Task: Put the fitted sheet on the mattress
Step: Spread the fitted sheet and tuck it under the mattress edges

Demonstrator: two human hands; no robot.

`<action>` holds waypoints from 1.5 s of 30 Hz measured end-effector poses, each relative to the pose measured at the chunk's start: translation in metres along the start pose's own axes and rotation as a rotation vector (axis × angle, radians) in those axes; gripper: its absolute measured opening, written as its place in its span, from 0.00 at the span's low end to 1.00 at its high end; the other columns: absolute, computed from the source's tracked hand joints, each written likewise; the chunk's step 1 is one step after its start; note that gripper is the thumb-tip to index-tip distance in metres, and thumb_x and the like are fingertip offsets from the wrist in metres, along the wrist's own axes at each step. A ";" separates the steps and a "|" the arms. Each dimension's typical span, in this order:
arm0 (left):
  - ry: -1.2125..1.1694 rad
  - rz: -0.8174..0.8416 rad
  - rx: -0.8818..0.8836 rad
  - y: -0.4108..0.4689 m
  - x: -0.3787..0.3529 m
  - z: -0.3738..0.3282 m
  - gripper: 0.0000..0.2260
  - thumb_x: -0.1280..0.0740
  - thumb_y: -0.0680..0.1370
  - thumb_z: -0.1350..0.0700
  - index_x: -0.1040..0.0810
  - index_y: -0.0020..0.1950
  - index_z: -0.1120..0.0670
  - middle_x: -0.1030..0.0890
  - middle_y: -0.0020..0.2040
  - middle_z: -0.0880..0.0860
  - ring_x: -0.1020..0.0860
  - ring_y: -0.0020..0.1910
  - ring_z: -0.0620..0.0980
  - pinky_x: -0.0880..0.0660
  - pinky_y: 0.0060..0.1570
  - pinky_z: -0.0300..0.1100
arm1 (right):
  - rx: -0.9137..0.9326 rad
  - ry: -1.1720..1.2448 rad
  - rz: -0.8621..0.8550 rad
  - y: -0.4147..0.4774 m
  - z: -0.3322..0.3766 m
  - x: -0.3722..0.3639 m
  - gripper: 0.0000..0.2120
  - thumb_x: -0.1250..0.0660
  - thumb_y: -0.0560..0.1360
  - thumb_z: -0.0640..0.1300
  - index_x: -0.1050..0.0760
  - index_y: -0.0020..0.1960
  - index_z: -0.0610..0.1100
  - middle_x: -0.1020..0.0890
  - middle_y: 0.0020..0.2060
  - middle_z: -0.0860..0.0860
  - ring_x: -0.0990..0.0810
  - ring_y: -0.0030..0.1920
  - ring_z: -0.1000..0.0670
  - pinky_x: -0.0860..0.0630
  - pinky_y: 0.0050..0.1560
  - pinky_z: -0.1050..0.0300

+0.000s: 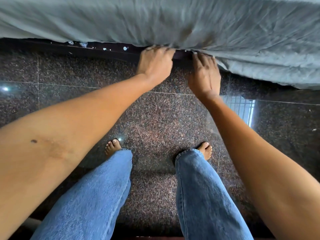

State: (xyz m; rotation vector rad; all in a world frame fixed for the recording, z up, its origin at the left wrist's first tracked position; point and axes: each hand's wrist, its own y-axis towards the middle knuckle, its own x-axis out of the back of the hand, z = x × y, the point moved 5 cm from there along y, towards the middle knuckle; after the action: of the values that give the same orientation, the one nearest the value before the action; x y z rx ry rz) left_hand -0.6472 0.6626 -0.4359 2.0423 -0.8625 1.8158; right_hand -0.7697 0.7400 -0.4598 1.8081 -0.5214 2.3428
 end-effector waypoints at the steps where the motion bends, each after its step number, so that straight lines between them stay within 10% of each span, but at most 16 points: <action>1: -0.023 0.002 -0.060 -0.003 -0.001 -0.016 0.19 0.45 0.77 0.62 0.26 0.66 0.55 0.21 0.61 0.55 0.22 0.57 0.55 0.28 0.61 0.49 | -0.025 -0.003 -0.085 -0.007 -0.011 0.006 0.26 0.41 0.71 0.38 0.31 0.69 0.39 0.26 0.65 0.41 0.29 0.65 0.41 0.35 0.68 0.47; 4: -0.130 0.119 -0.193 -0.006 -0.020 -0.062 0.21 0.43 0.76 0.64 0.29 0.68 0.57 0.28 0.69 0.54 0.29 0.66 0.51 0.41 0.71 0.47 | -0.121 -0.022 -0.207 -0.025 -0.045 0.017 0.20 0.43 0.67 0.38 0.23 0.57 0.38 0.20 0.54 0.40 0.24 0.53 0.38 0.28 0.51 0.46; 9: -0.055 0.244 -0.154 0.009 -0.054 -0.101 0.32 0.42 0.75 0.62 0.51 0.78 0.56 0.51 0.78 0.53 0.52 0.77 0.50 0.56 0.75 0.47 | -0.202 -0.006 -0.184 -0.032 -0.093 0.020 0.23 0.43 0.67 0.38 0.24 0.61 0.42 0.23 0.60 0.44 0.26 0.59 0.42 0.32 0.57 0.51; 18: -0.027 0.213 0.057 0.036 -0.060 -0.128 0.32 0.38 0.74 0.60 0.46 0.76 0.55 0.45 0.77 0.52 0.44 0.75 0.54 0.53 0.75 0.48 | -0.108 -0.056 -0.037 -0.014 -0.108 0.015 0.28 0.41 0.69 0.37 0.34 0.70 0.40 0.29 0.65 0.41 0.31 0.64 0.39 0.36 0.65 0.45; 24: -0.149 -0.139 -0.054 0.026 -0.026 -0.130 0.17 0.44 0.73 0.62 0.20 0.56 0.58 0.21 0.58 0.55 0.23 0.56 0.57 0.31 0.57 0.49 | -0.153 -0.214 0.055 0.011 -0.105 0.026 0.18 0.40 0.74 0.42 0.28 0.63 0.44 0.31 0.63 0.42 0.33 0.65 0.40 0.47 0.71 0.40; 32: -0.071 0.001 -0.022 0.023 -0.040 -0.123 0.26 0.41 0.74 0.62 0.37 0.73 0.56 0.34 0.71 0.54 0.34 0.68 0.55 0.42 0.70 0.50 | -0.009 -0.307 -0.012 0.014 -0.115 0.024 0.20 0.42 0.74 0.39 0.30 0.66 0.43 0.31 0.64 0.40 0.33 0.64 0.39 0.45 0.70 0.38; 45: -0.052 0.221 -0.053 0.045 -0.054 -0.130 0.26 0.46 0.79 0.54 0.47 0.77 0.55 0.42 0.76 0.54 0.44 0.76 0.51 0.51 0.75 0.48 | -0.498 -0.042 0.347 0.022 -0.112 -0.001 0.36 0.39 0.75 0.51 0.54 0.77 0.52 0.55 0.77 0.47 0.60 0.76 0.45 0.67 0.69 0.31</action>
State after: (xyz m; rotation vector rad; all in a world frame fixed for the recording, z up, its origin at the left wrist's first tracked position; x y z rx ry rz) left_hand -0.7806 0.7143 -0.4737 2.0384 -1.1794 1.8342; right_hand -0.8785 0.7589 -0.4898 1.6269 -1.3787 2.0957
